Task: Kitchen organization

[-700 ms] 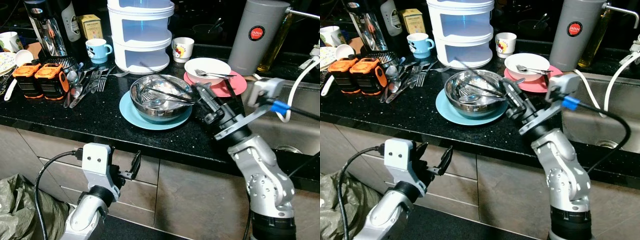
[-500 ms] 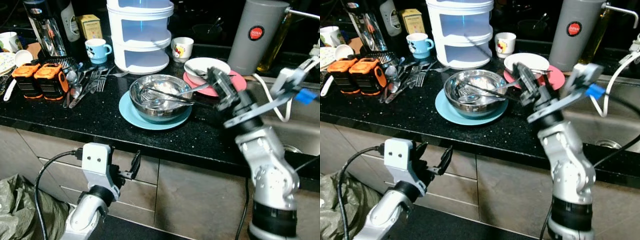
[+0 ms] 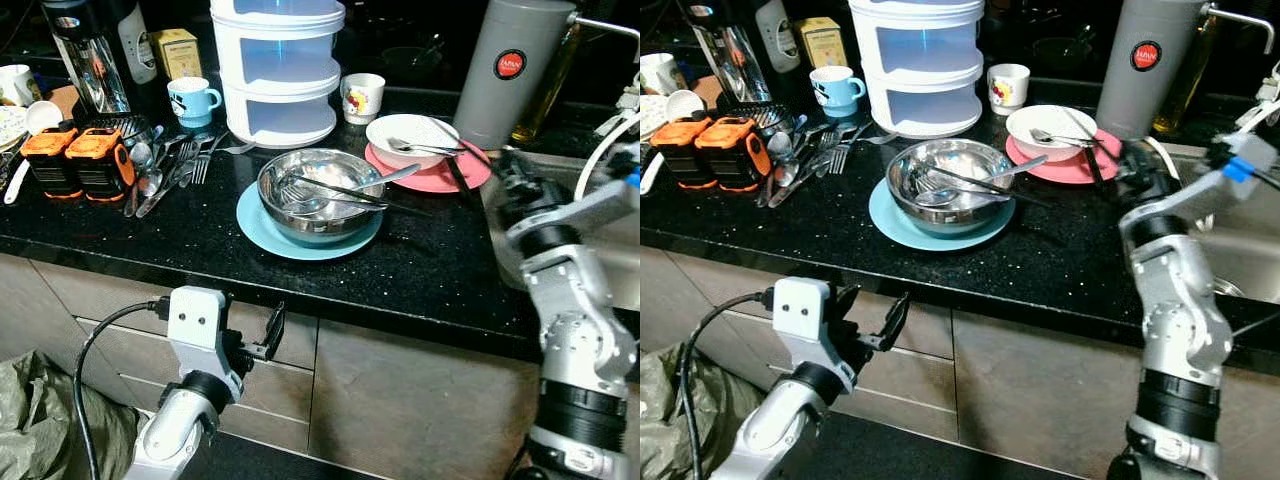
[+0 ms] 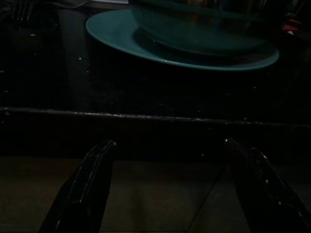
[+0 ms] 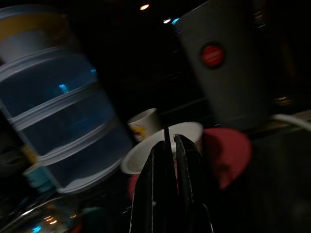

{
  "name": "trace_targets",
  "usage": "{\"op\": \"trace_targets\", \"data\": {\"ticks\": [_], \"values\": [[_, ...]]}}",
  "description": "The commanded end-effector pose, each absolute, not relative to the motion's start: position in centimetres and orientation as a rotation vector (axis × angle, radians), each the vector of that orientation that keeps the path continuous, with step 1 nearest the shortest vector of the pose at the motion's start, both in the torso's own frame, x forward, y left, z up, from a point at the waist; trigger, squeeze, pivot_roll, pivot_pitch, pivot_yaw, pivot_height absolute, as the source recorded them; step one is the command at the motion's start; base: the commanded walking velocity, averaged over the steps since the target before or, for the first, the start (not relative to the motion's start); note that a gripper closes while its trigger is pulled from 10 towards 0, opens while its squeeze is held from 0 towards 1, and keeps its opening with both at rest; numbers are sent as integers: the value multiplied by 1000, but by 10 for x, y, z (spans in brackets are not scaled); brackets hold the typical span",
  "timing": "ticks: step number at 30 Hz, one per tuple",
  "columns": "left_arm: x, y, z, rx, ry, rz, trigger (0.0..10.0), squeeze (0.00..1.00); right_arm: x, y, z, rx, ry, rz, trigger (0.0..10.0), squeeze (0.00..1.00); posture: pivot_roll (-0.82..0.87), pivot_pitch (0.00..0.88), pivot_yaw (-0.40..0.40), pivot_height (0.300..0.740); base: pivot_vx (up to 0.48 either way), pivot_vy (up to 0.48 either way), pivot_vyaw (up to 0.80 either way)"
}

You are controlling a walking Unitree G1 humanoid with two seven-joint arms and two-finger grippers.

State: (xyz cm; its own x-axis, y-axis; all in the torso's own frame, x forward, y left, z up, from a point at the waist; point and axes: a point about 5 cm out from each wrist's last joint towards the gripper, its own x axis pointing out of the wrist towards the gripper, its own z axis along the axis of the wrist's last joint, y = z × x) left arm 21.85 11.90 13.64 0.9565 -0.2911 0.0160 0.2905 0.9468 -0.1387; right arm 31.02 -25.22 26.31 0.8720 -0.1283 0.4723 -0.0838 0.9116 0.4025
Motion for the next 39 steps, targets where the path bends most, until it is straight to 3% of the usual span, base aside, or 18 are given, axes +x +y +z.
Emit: {"op": "trace_targets", "data": {"ticks": [1, 6, 16, 24, 27, 33, 39], "values": [[219, 119, 133, -136, 17, -295, 10000, 0, 309, -266, 267, 407, -540, -80, 10000, 0, 123, 0, 25, 740, 0, 0, 0], [218, 120, 132, -138, 19, -299, 10000, 0, 311, -284, 263, 217, -450, -181, 10000, 0, 124, 0, 27, 740, 0, 0, 0], [217, 119, 134, -138, 17, -320, 10000, 0, 312, -288, 257, 180, -417, -227, 10000, 0, 125, 0, 31, 740, 0, 0, -746], [204, 99, 144, -166, -3, -535, 10000, 0, 315, -283, 252, 84, -384, -250, 10000, 0, 126, 0, 31, 740, 0, 0, -700], [200, 94, 146, -161, 6, -614, 10000, 0, 318, -274, 248, 0, -364, -219, 10000, 0, 124, 0, 30, 740, 0, 0, 0], [192, 85, 150, -147, 28, -767, 10000, 0, 323, -249, 247, -6, -381, -113, 10000, 0, 128, 0, 21, 740, 0, 0, 0], [195, 89, 163, -150, -3, -782, 10000, 0, 331, -231, 247, 14, -393, -61, 10000, 0, 137, 0, 15, 740, 0, 0, 0]]}}
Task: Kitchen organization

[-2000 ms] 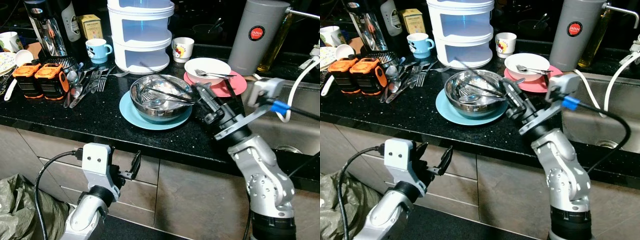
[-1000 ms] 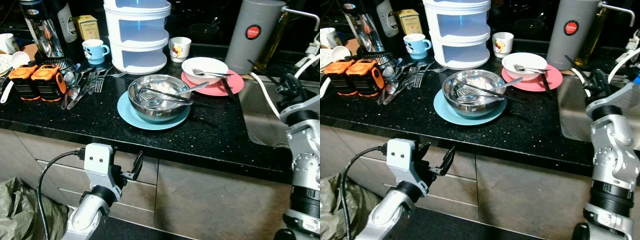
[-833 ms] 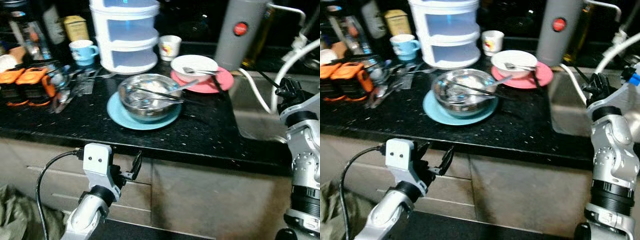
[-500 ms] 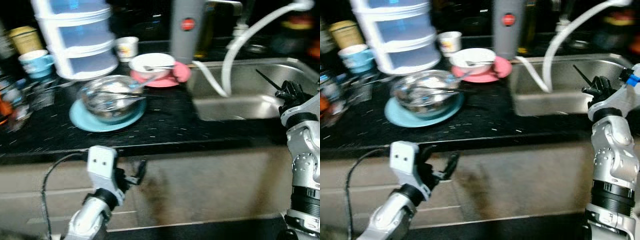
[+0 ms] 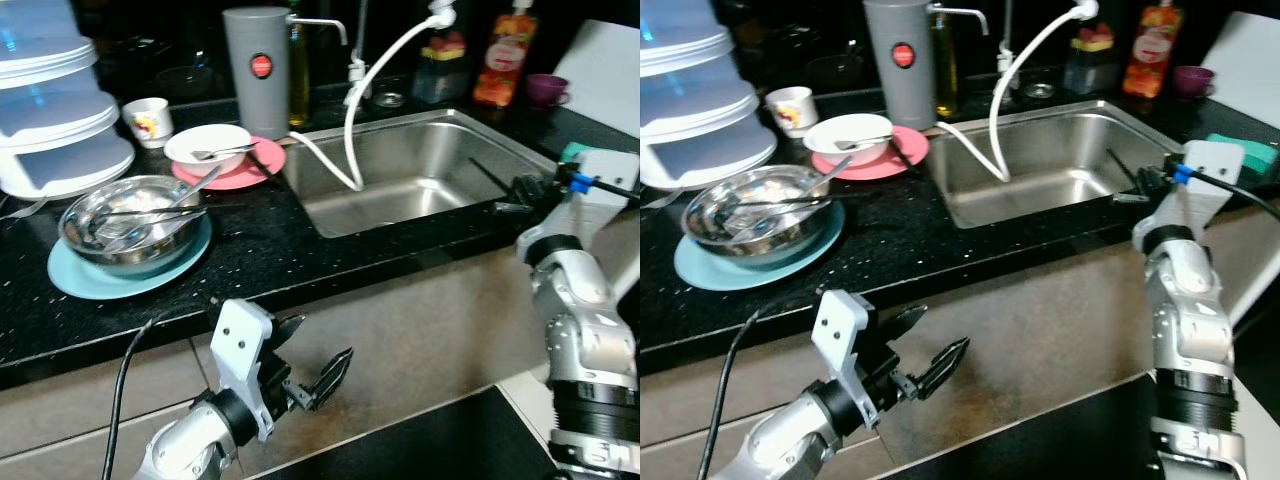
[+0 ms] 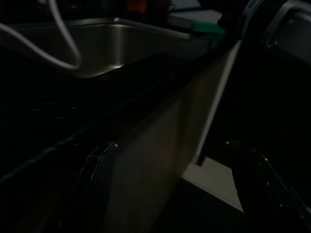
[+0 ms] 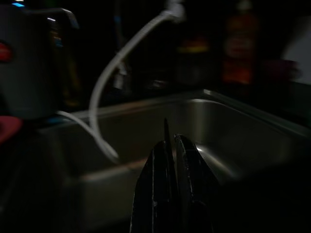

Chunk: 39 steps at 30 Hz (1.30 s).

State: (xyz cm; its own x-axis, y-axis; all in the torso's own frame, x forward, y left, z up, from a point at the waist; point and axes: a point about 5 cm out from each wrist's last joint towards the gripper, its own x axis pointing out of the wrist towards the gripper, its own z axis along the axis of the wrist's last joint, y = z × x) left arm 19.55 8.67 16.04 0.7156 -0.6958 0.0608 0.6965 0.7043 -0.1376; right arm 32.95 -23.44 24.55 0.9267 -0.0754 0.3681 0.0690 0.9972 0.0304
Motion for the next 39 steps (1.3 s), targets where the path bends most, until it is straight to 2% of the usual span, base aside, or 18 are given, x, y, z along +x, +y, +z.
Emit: {"op": "trace_targets", "data": {"ticks": [1, 7, 9, 10, 15, 16, 17, 23, 24, 27, 28, 29, 30, 32, 33, 35, 36, 39], "values": [[197, 89, 166, -161, -16, -778, 10000, 0, 334, -227, 248, 10, -399, -49, 10000, 0, 139, 0, 13, 740, 0, 0, 0], [197, 88, 179, -199, -47, -806, 10000, 0, 357, -203, 251, -106, -384, -10, 10000, 0, 146, 0, 11, 740, 0, 0, 0], [196, 87, 180, -200, -44, -819, 10000, 0, 364, -198, 247, -207, -345, -11, 10000, 0, 148, 0, 11, 740, 0, 0, 0], [193, 86, 180, -196, -33, -831, 10000, 0, 373, -187, 245, -380, -322, -7, 10000, 0, 159, 0, 6, 740, 0, 0, 0], [190, 88, 181, -196, -25, -819, 10000, 0, 381, -167, 252, -365, -371, 39, 10000, 0, 176, 0, -4, 740, 0, 0, 0], [189, 88, 182, -197, -25, -817, 10000, 0, 381, -164, 254, -357, -384, 47, 10000, 675, 184, 0, -9, 740, 0, 0, 0], [189, 88, 182, -197, -24, -815, 10000, 0, 382, -161, 256, -342, -396, 52, 10000, 1000, 184, 0, -9, 740, 0, 0, 0], [189, 89, 183, -191, -21, -804, 10000, 0, 386, -159, 263, -214, -433, 25, 10000, 1000, 187, 0, -17, 740, 0, 0, 0], [189, 89, 183, -188, -21, -799, 10000, 0, 385, -158, 268, -126, -452, 46, 10000, 804, 186, 0, -17, 740, 0, 0, 0], [190, 89, 182, -186, -21, -797, 10000, 0, 385, -158, 270, -82, -460, 58, 10000, 804, 185, 0, -18, 740, 0, 0, 0], [190, 89, 182, -184, -20, -789, 10000, 0, 384, -157, 273, 12, -469, 81, 10000, 0, 183, 0, -19, 740, 0, 0, 0], [191, 88, 181, -183, -18, -781, 10000, 0, 384, -156, 275, 122, -469, 110, 10000, 0, 181, 0, -20, 740, 0, 0, 0], [191, 88, 181, -183, -18, -781, 10000, 0, 384, -156, 275, 122, -469, 110, 10000, 0, 181, 0, -20, 740, 0, 0, 0], [194, 87, 179, -182, -17, -764, 10000, 0, 380, -151, 277, 349, -475, 208, 10000, 0, 179, 0, -22, 740, 0, 0, 0], [194, 87, 179, -182, -17, -764, 10000, 0, 380, -151, 277, 349, -475, 208, 10000, 0, 179, 0, -22, 740, 0, 0, 0], [197, 87, 176, -164, -16, -739, 10000, 0, 373, -139, 277, 474, -487, 371, 10000, 0, 177, 0, -22, 740, 0, 0, 0], [197, 87, 176, -164, -16, -739, 10000, 0, 373, -139, 277, 474, -487, 371, 10000, 0, 177, 0, -22, 740, 0, 0, 0], [202, 92, 175, -152, -20, -694, 10000, 0, 354, -122, 265, 401, -475, 604, 10000, 0, 174, 0, -20, 740, 0, 0, 0]]}}
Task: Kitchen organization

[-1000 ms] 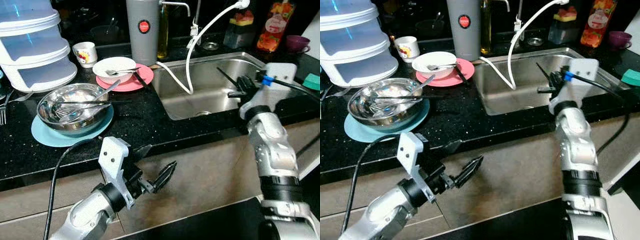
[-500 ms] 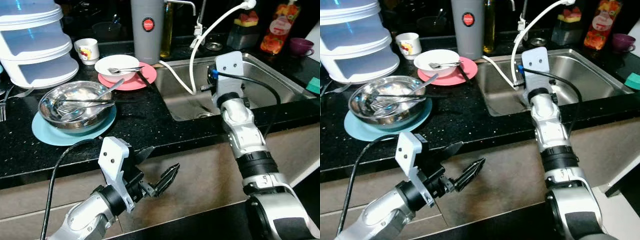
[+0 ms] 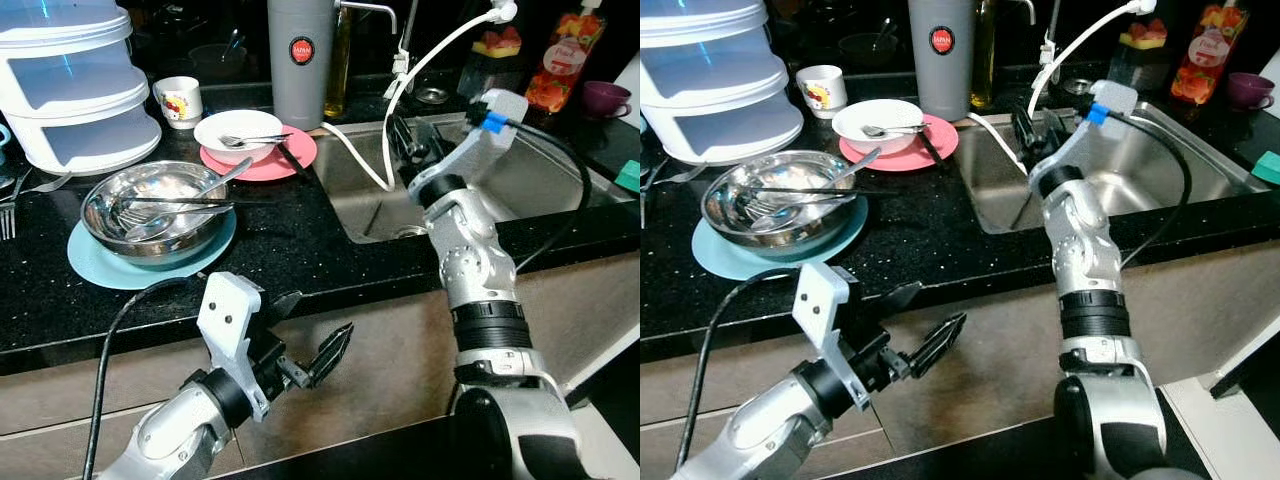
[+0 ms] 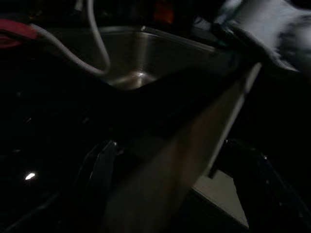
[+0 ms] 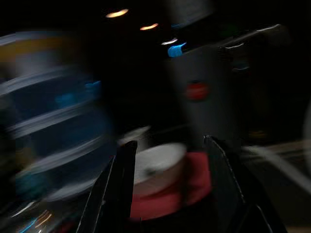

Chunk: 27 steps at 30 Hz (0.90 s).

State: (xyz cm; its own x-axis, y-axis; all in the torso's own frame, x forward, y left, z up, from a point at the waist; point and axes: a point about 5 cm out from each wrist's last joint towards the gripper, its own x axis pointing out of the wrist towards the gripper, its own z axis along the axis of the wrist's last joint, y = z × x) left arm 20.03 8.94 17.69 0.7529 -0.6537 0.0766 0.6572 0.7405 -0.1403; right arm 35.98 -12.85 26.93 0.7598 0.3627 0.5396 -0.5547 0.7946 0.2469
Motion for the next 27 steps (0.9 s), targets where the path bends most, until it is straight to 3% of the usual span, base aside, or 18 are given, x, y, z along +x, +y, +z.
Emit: {"op": "trace_targets", "data": {"ticks": [1, 2, 9, 12, 22, 27], "values": [[203, 93, 175, -150, -22, -687, 10000, 0, 350, -118, 263, 388, -466, 646, 10000, 0, 174, 0, -20, 740, 0, 0, 0], [205, 95, 175, -146, -26, -671, 10000, 0, 341, -108, 258, 368, -445, 738, 10000, 0, 169, 0, -18, 740, 0, 0, 0], [208, 98, 176, -135, -34, -649, 10000, 0, 336, -88, 246, 250, -405, 776, 10000, 0, 175, 0, -16, 740, 0, 0, 0], [208, 99, 176, -133, -36, -643, 10000, 0, 337, -88, 246, 271, -405, 751, 10000, 0, 175, 0, -16, 740, 0, 0, 0], [206, 101, 178, -131, -47, -626, 10000, 0, 347, -93, 258, 292, -432, 683, 10000, 0, 198, 0, -29, 740, 0, 0, 642], [206, 99, 177, -118, -42, -631, 10000, 0, 351, -93, 252, 289, -392, 628, 10000, 0, 199, 0, -34, 740, 0, 0, 0]]}}
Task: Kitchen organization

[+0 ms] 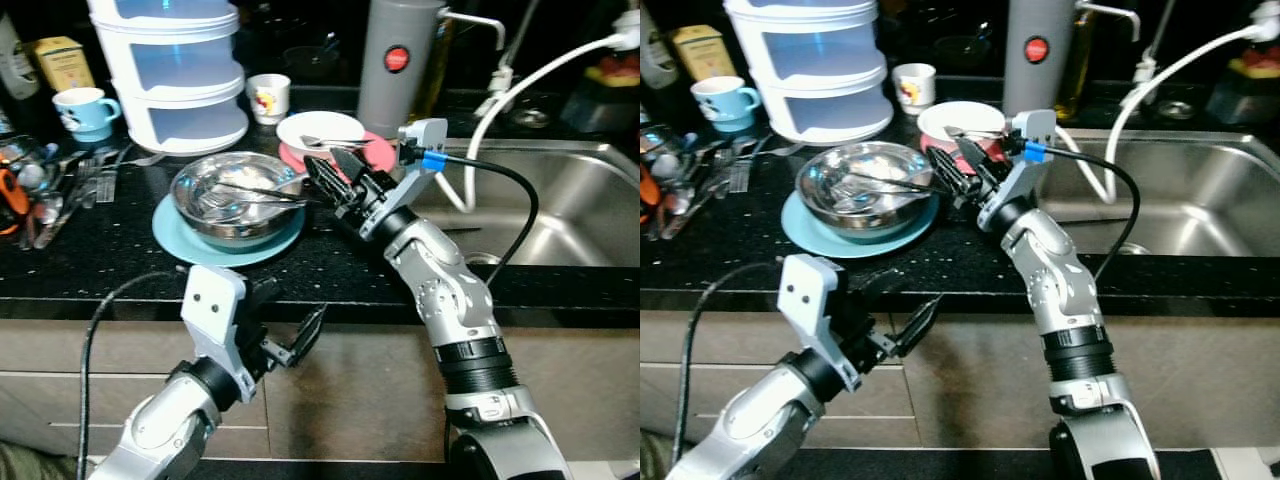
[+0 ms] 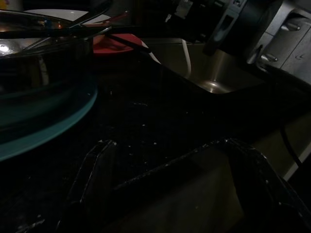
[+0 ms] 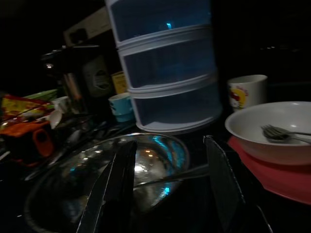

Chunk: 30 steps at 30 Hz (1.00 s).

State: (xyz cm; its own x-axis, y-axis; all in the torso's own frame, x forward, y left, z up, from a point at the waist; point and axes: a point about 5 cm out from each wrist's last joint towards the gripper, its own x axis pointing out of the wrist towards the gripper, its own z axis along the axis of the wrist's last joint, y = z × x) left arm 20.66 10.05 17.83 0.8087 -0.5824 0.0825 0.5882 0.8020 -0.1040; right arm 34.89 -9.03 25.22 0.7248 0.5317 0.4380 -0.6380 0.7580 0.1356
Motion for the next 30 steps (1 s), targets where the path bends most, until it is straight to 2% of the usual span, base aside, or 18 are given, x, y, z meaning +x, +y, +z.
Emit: {"op": "trace_targets", "data": {"ticks": [1, 12, 17, 18, 21, 23, 26, 30], "values": [[206, 99, 177, -119, -43, -632, 10000, 0, 353, -94, 251, 279, -381, 613, 10000, 0, 198, 0, -34, 740, 0, 0, 0], [207, 96, 177, -123, -43, -646, 10000, 0, 359, -119, 254, 294, -389, 521, 10000, 0, 185, 2, -32, 740, 0, 0, 0], [207, 95, 176, -122, -42, -652, 10000, 0, 360, -135, 252, 397, -367, 501, 10000, 0, 181, 0, -37, 740, 0, 0, 0], [207, 94, 174, -117, -38, -659, 10000, 0, 359, -138, 249, 489, -335, 525, 10000, 0, 181, 0, -36, 740, 0, 0, 0], [208, 93, 173, -111, -33, -669, 10000, 0, 353, -134, 249, 586, -305, 611, 10000, 0, 181, 0, -36, 740, 0, 0, 0], [208, 93, 173, -112, -33, -670, 10000, 0, 352, -133, 249, 598, -301, 629, 10000, 0, 181, 0, -36, 740, 0, 0, 0], [208, 93, 173, -113, -33, -679, 10000, 0, 339, -123, 248, 604, -287, 768, 10000, 0, 171, 0, -31, 740, 0, 0, 0], [208, 92, 173, -115, -33, -683, 10000, 0, 334, -119, 249, 610, -286, 818, 10000, 0, 171, 0, -31, 740, 0, 0, 0]]}}
